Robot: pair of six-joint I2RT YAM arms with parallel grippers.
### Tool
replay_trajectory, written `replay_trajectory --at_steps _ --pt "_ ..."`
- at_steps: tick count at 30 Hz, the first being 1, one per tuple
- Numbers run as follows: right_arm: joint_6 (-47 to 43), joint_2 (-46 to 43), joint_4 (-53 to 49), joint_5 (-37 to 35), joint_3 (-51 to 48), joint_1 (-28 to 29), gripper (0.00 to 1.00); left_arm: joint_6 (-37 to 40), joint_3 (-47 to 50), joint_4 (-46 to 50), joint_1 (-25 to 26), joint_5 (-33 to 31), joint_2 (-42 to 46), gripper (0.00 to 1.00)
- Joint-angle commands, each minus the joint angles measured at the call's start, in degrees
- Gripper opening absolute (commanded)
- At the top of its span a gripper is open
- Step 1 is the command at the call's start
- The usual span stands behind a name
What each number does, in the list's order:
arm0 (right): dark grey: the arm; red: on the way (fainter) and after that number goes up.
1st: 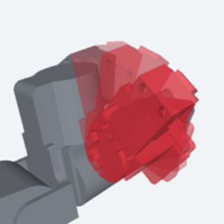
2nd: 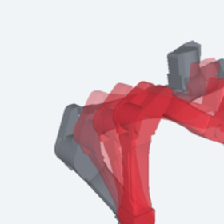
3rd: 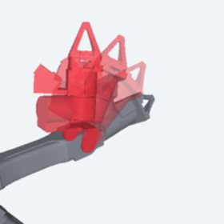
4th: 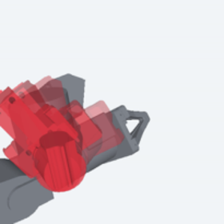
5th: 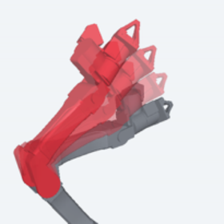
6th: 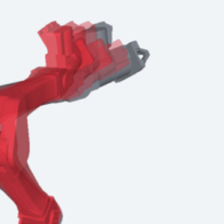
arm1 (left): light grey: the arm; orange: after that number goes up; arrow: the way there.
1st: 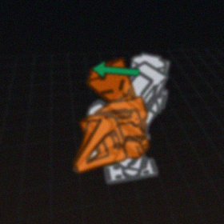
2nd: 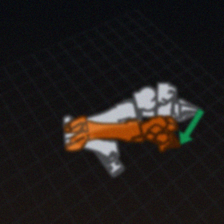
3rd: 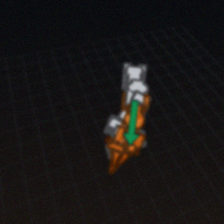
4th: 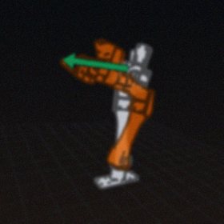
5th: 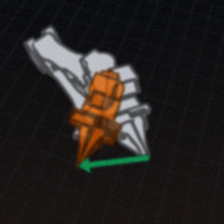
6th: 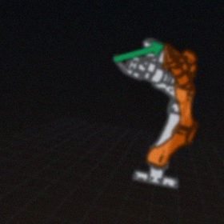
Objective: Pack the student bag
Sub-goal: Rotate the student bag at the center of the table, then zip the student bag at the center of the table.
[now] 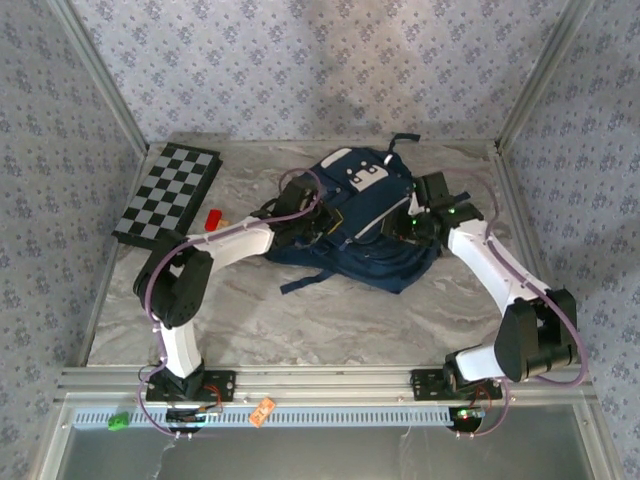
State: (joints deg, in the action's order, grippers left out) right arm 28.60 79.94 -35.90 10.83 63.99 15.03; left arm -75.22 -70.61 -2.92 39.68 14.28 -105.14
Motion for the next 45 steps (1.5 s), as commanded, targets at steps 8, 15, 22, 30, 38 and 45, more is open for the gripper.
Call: replay_trajectory --at_steps 8,15,22,30,38,45 --pt "3.78 -11.88 -16.52 -19.96 0.88 11.02 0.60 -11.31 -3.67 -5.19 5.78 -2.87 -1.39 0.00" --pt "15.83 -7.37 -11.82 -29.20 -0.91 24.40 0.48 -13.48 -3.14 -5.61 7.65 -4.53 -0.86 0.00" --pt "22.73 -1.03 -4.55 -29.50 -1.82 25.78 0.50 -15.92 -0.98 -8.54 8.11 -4.23 -0.32 0.00" --pt "28.01 2.41 -4.73 -36.52 -1.71 24.19 0.51 -16.41 0.66 -10.22 8.05 -3.89 -0.23 0.00" --pt "28.61 4.07 -0.10 -36.21 -0.58 24.78 0.56 -17.52 1.66 -11.55 8.15 -3.79 -0.59 0.00" --pt "30.08 6.55 1.19 -35.42 0.11 26.25 0.59 -17.99 2.61 -12.29 8.24 -3.38 0.92 0.00"
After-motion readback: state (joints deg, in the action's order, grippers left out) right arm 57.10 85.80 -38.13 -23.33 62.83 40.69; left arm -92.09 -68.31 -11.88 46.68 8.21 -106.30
